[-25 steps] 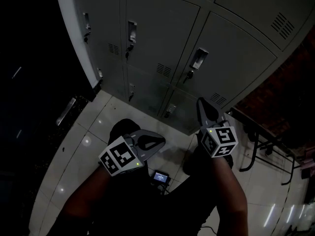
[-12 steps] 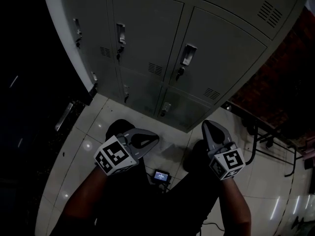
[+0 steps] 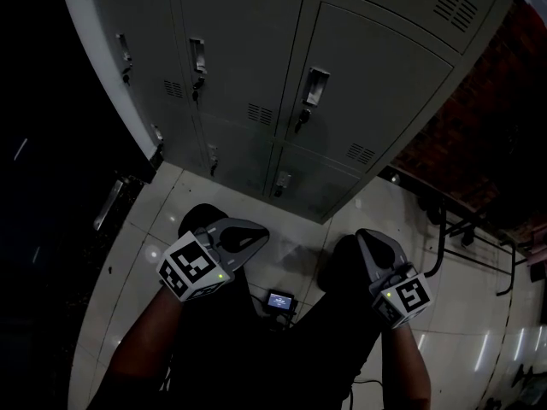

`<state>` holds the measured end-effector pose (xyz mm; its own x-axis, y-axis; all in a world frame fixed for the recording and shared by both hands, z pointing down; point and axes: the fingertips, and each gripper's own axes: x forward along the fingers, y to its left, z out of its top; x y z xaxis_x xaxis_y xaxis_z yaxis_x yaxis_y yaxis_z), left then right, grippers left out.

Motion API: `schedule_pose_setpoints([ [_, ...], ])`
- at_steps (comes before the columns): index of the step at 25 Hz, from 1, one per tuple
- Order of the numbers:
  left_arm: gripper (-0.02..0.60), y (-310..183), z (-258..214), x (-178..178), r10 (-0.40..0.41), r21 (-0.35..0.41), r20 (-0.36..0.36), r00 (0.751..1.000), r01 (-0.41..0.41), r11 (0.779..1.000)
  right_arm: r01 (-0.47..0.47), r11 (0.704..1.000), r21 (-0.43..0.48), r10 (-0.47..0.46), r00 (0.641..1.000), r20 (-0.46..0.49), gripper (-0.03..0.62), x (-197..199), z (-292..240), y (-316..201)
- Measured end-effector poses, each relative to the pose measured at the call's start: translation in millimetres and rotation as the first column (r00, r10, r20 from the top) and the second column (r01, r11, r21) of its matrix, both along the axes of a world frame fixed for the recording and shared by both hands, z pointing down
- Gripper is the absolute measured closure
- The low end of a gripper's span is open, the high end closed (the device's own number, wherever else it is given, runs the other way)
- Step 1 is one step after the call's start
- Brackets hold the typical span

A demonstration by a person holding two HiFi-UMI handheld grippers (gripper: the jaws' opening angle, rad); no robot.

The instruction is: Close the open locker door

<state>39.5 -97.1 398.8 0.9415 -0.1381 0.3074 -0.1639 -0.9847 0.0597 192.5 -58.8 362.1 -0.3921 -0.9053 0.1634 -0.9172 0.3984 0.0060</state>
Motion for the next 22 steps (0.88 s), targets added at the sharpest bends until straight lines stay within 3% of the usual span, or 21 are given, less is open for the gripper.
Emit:
schedule_pose_setpoints([
  [7,0.569,0,0,0,0.0,0.001,0.004,1.0,0.0,1.0,0.109,0.994,0.007,-0.11,0.994,0.018,0.592,-14,6,15],
  [22,0.569,1,0,2,0.005,0.004,0.007,1.0,-0.005,1.0,0.101,0.995,0.001,-0.101,0.995,0.025,0.592,-14,11,15],
])
